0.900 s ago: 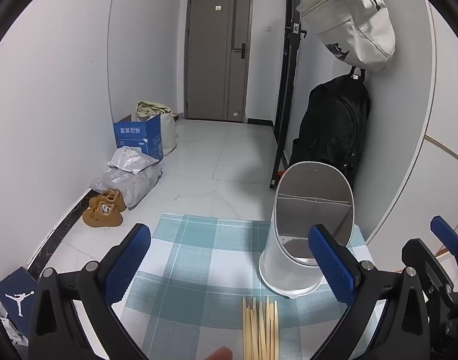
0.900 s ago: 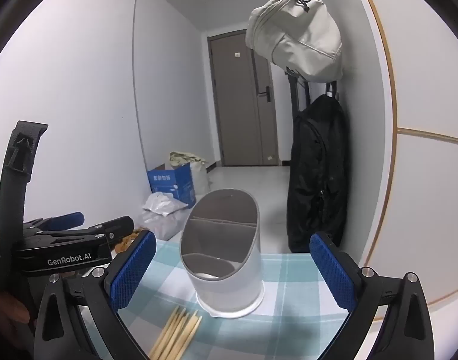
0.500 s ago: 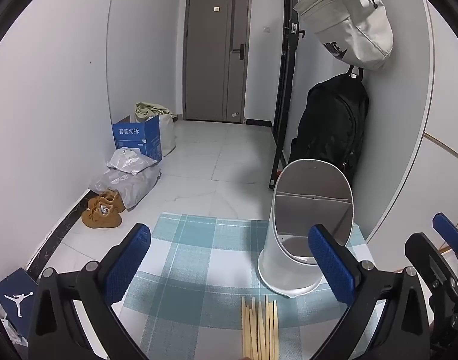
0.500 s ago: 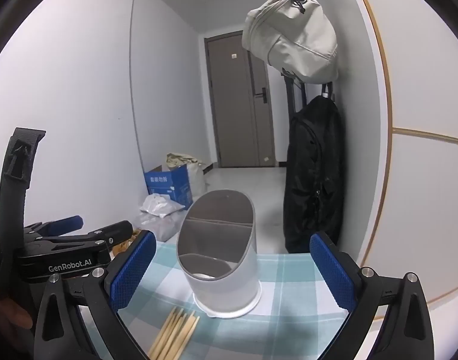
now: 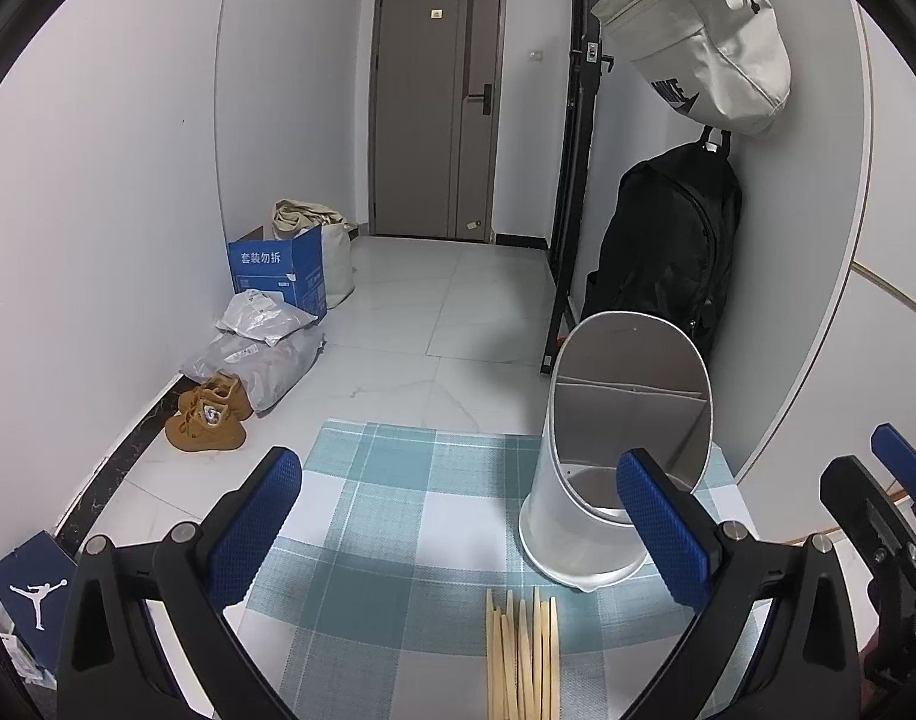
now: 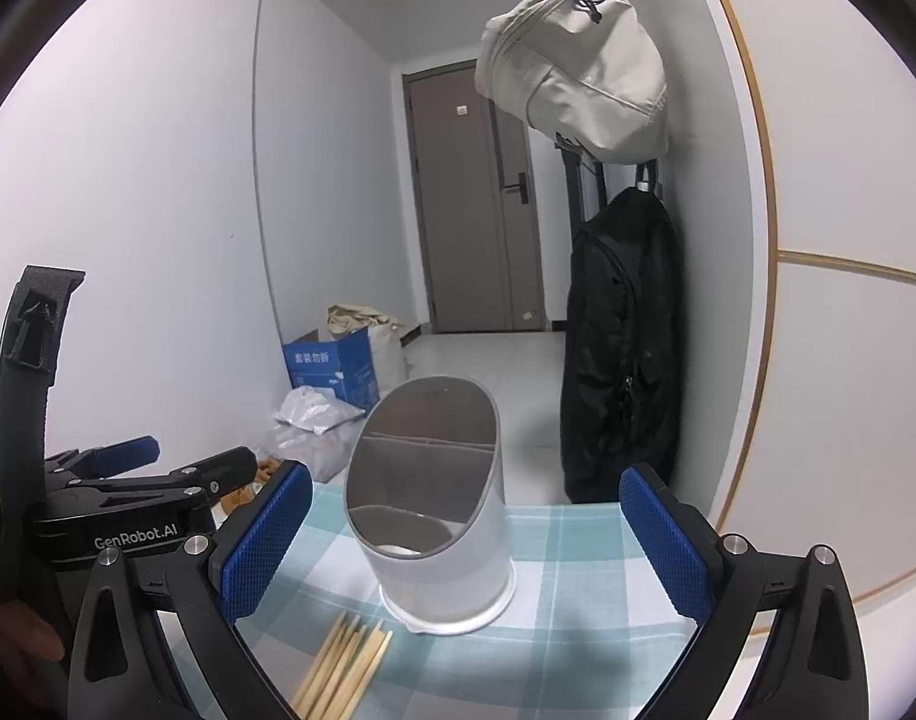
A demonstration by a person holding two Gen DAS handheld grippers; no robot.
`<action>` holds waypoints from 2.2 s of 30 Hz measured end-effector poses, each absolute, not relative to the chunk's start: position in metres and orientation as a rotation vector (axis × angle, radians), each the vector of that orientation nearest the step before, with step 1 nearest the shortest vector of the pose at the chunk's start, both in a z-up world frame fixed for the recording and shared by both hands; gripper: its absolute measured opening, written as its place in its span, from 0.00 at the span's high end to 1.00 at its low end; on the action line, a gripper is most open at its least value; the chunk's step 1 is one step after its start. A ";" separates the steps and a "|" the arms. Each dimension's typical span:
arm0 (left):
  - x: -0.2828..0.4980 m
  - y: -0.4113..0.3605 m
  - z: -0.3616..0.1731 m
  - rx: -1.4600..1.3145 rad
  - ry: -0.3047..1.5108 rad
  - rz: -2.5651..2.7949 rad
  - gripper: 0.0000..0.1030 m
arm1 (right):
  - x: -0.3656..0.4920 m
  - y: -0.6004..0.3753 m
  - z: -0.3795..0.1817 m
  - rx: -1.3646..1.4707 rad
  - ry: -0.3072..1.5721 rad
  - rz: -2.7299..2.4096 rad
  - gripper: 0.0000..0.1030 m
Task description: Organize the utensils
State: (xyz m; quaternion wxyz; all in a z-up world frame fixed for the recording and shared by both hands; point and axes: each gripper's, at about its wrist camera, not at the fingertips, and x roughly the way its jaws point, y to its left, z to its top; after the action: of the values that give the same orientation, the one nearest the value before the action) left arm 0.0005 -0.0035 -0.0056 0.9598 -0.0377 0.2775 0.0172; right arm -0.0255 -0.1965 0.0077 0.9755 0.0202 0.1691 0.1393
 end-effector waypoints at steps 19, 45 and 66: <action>-0.001 0.001 -0.007 -0.086 0.566 0.032 0.01 | -0.025 -0.202 0.006 0.084 0.352 0.265 0.00; -0.003 0.000 -0.007 -0.083 0.569 0.038 0.01 | -0.027 -0.199 0.006 0.074 0.353 0.269 0.00; 0.013 0.019 -0.019 -0.093 0.673 0.077 0.01 | -0.015 -0.186 -0.014 0.048 0.499 0.328 0.00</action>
State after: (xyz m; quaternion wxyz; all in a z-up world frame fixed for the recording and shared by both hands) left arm 0.0129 0.0186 -0.0189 0.9422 -0.0457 0.3298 0.0375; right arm -0.0150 -0.1864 -0.0137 0.9555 0.0239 0.2459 0.1615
